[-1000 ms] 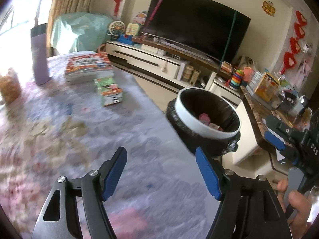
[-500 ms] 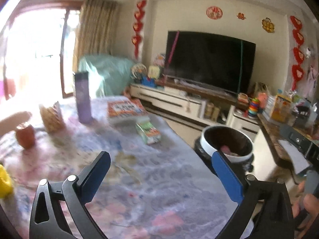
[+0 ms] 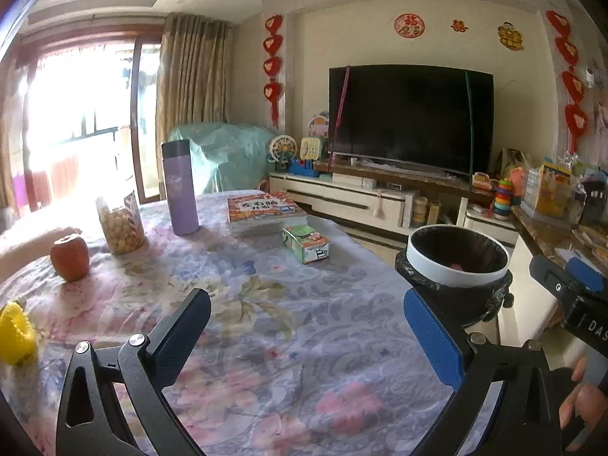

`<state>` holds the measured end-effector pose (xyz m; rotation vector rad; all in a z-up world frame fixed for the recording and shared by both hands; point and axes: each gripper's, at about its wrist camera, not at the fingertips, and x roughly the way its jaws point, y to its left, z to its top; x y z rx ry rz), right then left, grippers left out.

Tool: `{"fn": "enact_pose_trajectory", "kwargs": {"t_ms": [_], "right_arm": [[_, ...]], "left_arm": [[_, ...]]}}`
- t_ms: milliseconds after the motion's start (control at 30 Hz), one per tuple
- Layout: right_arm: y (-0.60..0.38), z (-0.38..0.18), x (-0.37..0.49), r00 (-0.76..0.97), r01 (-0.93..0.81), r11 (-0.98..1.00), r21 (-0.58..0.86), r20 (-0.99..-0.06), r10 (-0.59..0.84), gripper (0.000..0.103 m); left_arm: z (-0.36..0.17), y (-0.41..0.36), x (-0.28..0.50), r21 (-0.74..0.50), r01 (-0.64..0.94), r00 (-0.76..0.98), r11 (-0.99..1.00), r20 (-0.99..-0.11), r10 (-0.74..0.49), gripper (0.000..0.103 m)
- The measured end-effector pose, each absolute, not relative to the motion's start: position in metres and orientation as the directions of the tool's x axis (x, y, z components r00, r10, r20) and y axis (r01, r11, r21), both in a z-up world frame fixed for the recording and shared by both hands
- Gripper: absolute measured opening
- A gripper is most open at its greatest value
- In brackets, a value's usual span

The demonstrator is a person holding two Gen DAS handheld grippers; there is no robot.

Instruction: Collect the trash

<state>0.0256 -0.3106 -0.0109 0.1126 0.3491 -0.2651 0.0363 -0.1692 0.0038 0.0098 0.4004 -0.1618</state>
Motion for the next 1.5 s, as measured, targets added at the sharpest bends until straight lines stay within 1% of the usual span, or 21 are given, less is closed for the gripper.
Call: {"fn": "enact_pose_trajectory", "kwargs": {"t_ms": [300, 533, 1500], "right_arm": [[-0.303, -0.01, 0.021, 0.919, 0.27, 0.962, 0.048, -0.312, -0.242, 0.103], [-0.301, -0.007, 0.015, 0.93, 0.259, 0.964, 0.054, -0.282, -0.235, 0.103], [-0.299, -0.009, 0.013, 0.932, 0.253, 0.965, 0.068, -0.285, -0.224, 0.103]], "left_arm": [[-0.01, -0.168, 0.026, 0.007, 0.156, 0.919, 0.988, -0.367, -0.143, 0.102], [-0.01, -0.165, 0.023, -0.008, 0.152, 0.925, 0.988, -0.35, -0.145, 0.102], [-0.012, -0.163, 0.02, -0.003, 0.158, 0.933, 0.987, -0.328, -0.15, 0.102]]}}
